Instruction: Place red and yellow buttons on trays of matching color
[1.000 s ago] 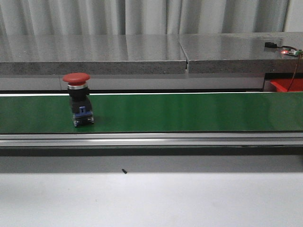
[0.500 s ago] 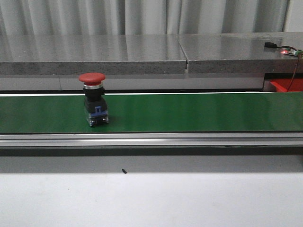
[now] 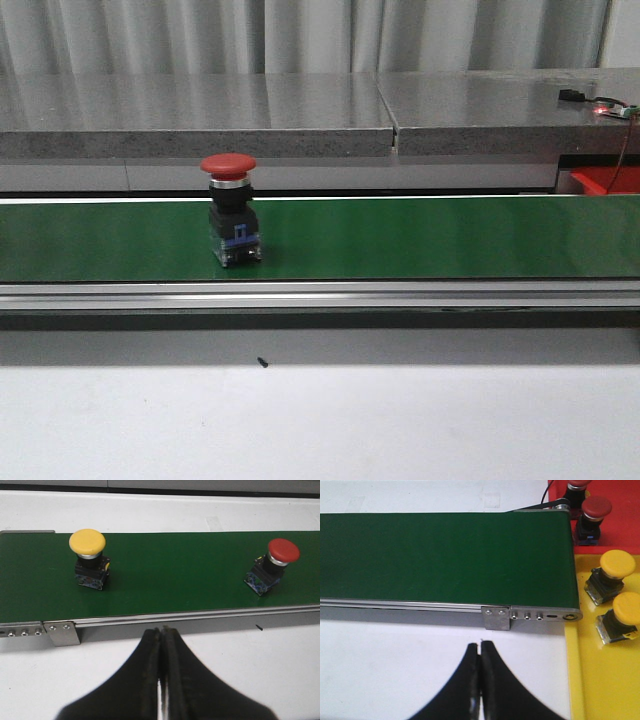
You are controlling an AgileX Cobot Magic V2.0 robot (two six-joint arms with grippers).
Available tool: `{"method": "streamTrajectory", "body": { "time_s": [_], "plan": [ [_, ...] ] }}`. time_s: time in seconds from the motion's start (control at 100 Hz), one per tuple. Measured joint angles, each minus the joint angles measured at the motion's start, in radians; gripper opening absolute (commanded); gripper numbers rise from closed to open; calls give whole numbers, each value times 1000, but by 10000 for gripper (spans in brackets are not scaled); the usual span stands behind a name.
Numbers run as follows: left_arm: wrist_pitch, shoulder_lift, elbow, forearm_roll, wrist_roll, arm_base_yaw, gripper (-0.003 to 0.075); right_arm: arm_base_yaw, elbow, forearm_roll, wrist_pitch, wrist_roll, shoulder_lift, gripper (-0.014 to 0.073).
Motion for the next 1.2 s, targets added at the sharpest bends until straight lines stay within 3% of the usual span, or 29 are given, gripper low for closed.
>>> {"method": "streamTrajectory", "body": {
  "time_s": [0.24,1.2],
  "plan": [
    [0,-82,44,1,0,-2,-19,0,0,0,0,0,0,-68],
    [-2,-84,44,1,-2,-2,-19,0,0,0,0,0,0,-68]
  ]
}}
